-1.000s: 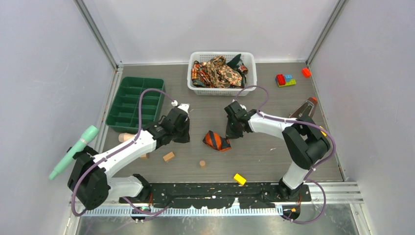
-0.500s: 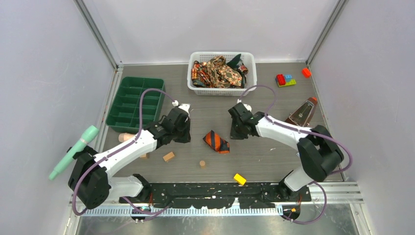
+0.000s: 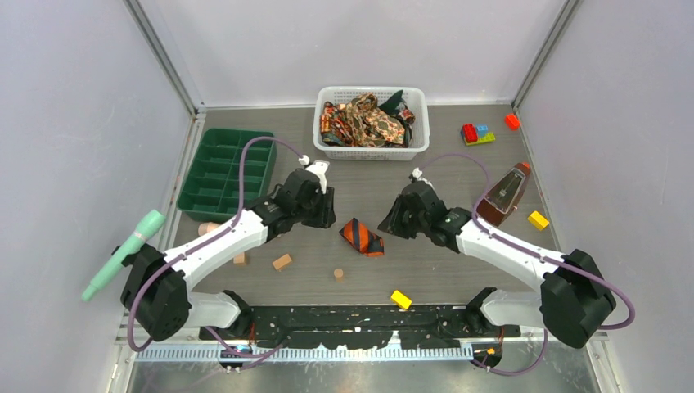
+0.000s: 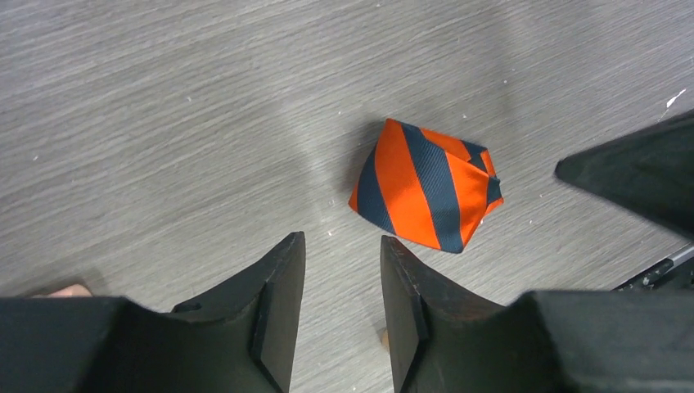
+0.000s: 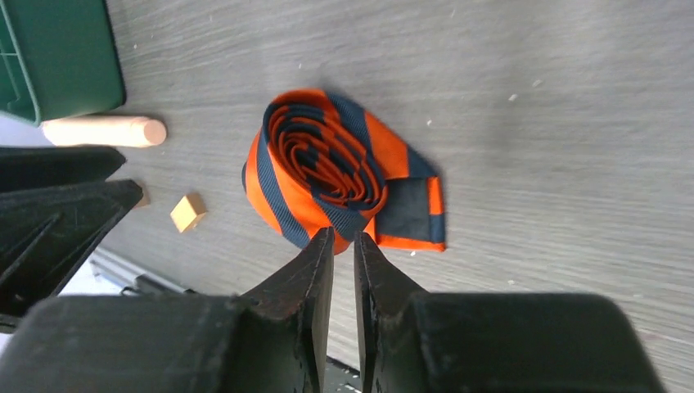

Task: Roll the ties
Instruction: Roll the tie at the center of the board.

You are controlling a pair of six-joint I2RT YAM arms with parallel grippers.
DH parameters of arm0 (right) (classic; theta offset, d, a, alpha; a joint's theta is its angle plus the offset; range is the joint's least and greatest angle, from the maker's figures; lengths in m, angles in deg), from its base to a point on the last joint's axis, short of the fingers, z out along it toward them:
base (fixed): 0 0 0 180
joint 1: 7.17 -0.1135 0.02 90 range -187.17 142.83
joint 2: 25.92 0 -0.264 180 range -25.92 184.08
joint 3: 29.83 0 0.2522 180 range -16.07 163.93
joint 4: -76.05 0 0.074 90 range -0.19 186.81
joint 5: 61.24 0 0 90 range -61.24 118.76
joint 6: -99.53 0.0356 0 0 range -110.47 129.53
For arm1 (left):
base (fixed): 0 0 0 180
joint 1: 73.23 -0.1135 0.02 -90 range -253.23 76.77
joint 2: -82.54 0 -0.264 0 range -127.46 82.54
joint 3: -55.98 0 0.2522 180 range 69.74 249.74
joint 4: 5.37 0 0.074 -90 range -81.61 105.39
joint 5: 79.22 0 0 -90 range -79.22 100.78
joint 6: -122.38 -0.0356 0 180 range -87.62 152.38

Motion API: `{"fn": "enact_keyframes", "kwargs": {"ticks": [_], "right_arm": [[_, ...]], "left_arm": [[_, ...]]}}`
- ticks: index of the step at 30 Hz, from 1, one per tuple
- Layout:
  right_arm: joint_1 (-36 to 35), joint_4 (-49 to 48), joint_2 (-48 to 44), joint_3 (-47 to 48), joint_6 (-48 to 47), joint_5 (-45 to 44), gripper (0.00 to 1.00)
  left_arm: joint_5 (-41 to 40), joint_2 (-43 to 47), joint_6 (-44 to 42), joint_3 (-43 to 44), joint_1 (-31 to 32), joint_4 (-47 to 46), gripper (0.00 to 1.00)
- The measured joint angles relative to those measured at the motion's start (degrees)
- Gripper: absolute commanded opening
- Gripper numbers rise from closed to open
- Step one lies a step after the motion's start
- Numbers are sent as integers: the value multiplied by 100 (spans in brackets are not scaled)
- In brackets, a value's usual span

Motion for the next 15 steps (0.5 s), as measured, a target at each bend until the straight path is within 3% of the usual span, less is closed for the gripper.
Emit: {"fn": "enact_keyframes", "kwargs": {"ticks": [7,15], "right_arm": [[-396,-949,-13,-697,925,350,29],[-717,-1672,-39,-813,1545,271,23]], "left_arm": [[214,-328,-177,26,0,-310,55],[240,-472,-306,26,-31,-424,66]]}}
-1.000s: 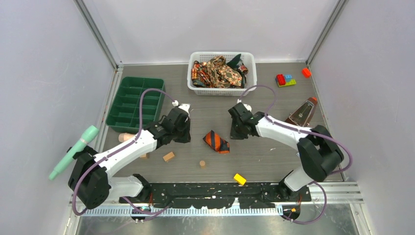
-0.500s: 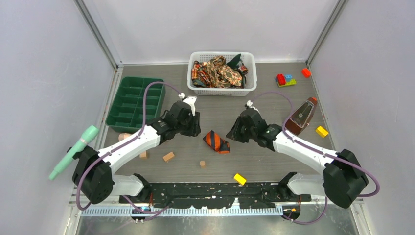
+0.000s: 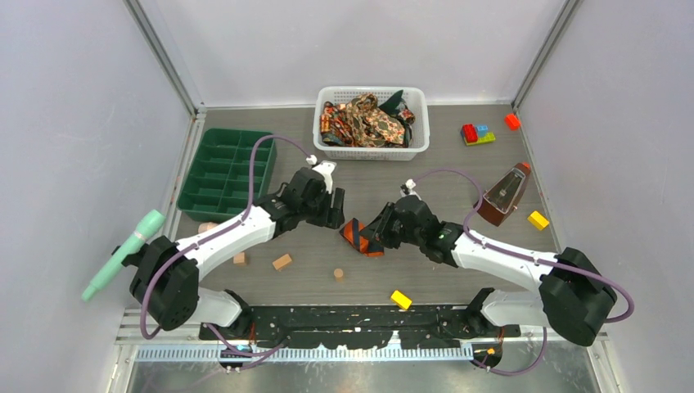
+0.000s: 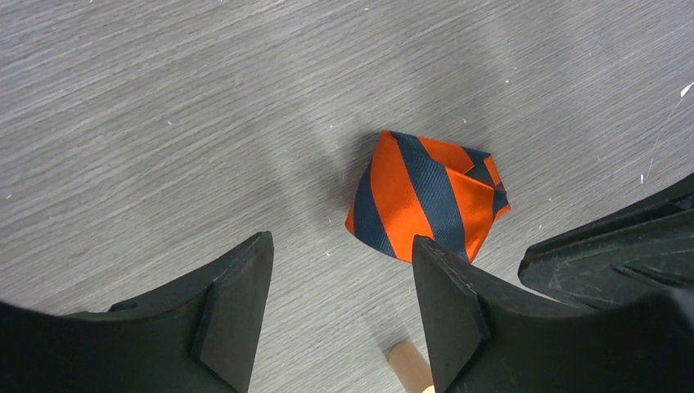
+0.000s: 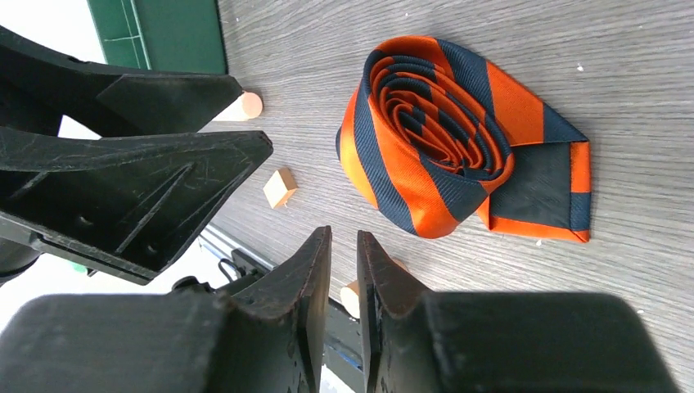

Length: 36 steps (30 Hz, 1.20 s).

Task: Roll the ties
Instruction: Roll the tie at the center of the board.

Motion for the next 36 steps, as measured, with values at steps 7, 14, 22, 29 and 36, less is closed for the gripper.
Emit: {"fn": "enact_keyframes", "kwargs": {"ticks": [7,14,22,29,36], "right_arm": [[-22,-114,-4,-76,271,-210,17],[-22,-232,223,-85,393,-321,14],[-22,-186,271,-87,487,-428,13],[-22,-186,234,-273,645,-387,13],[-22,-227,216,-487,804,-339,13]], "left_arm": [[63,-192,-13,0,-28,-162,68],[142,-251,-13,-13,-33,-278,76],[343,-490,-11,-136,-46,-503,79],[629,-579,-13,-195,-70,-632,79],[1001,-669,-15,-197,-70,-879,79]]}}
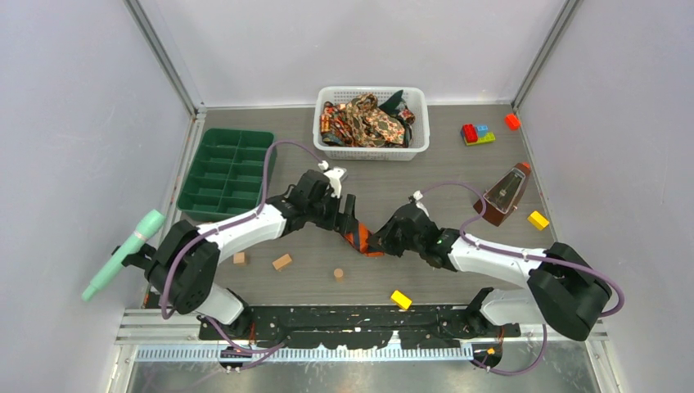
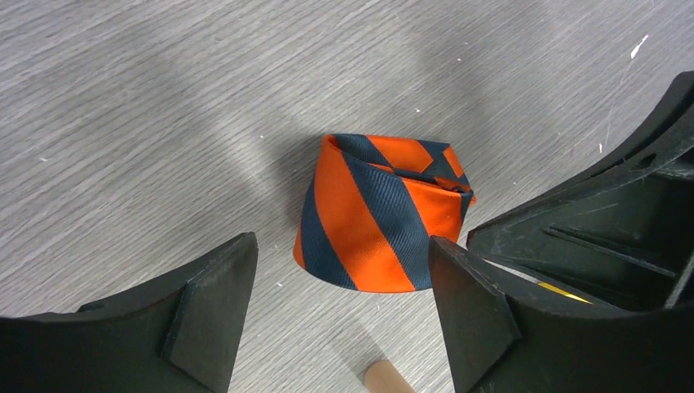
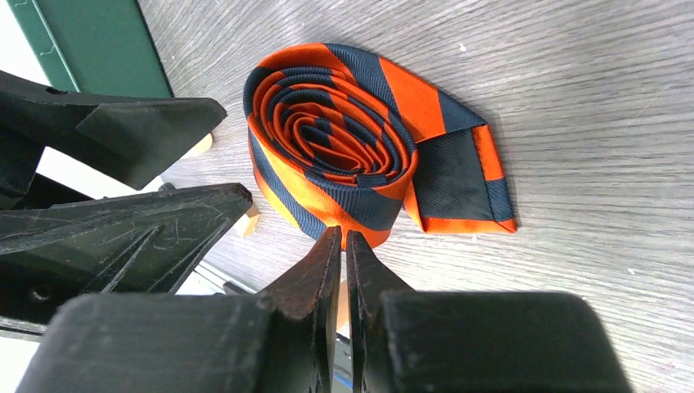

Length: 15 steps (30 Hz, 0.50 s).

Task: Roll the ties
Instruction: Roll the tie at the center of the board.

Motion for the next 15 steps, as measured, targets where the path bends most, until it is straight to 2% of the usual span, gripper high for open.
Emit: {"fn": "enact_keyframes", "kwargs": {"ticks": [15], "right_arm": [[0,66,81,-24,39,-63,12]], "left_arm": [[529,-553,-129,2,0,-223,80]]}}
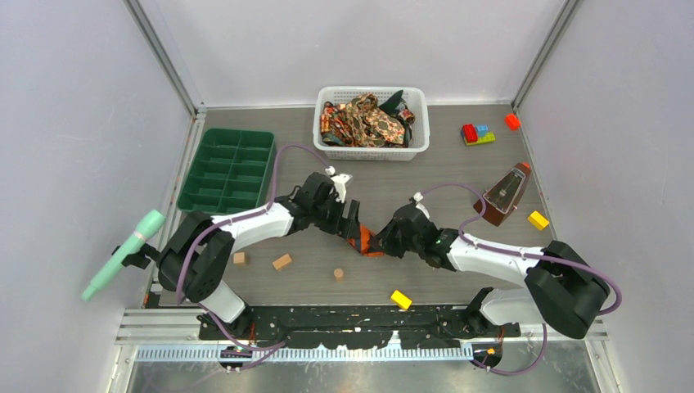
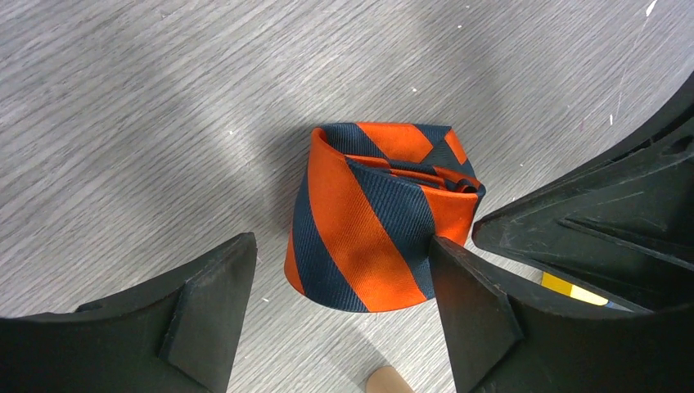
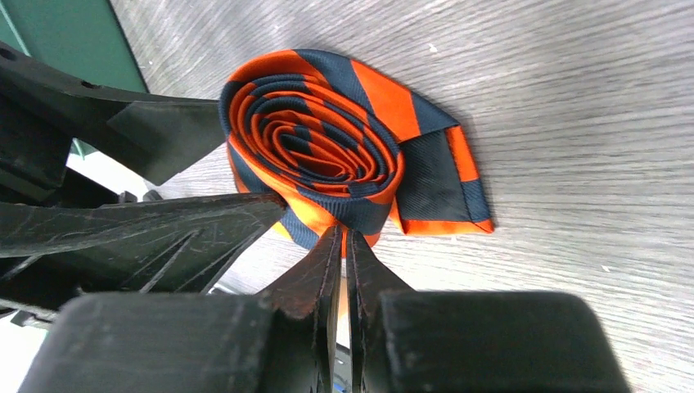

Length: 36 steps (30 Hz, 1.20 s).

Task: Roll the ties
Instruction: Roll the tie at the center of the board.

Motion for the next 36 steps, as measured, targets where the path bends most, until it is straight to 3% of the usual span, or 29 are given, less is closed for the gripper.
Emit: {"fn": "enact_keyframes", "kwargs": {"ticks": [23,29,36], "right_arm": [[0,400,33,0,-175,-79,13],[-39,-221,-332,-2,-197,201,13],[-55,-776,111,-2,-98,367,10]], "left_arm": [[470,-181,-122,0,0,-203,80],[304,-157,-87,0,0,-197,81],[13,195,13,0,-4,-155,83]]}}
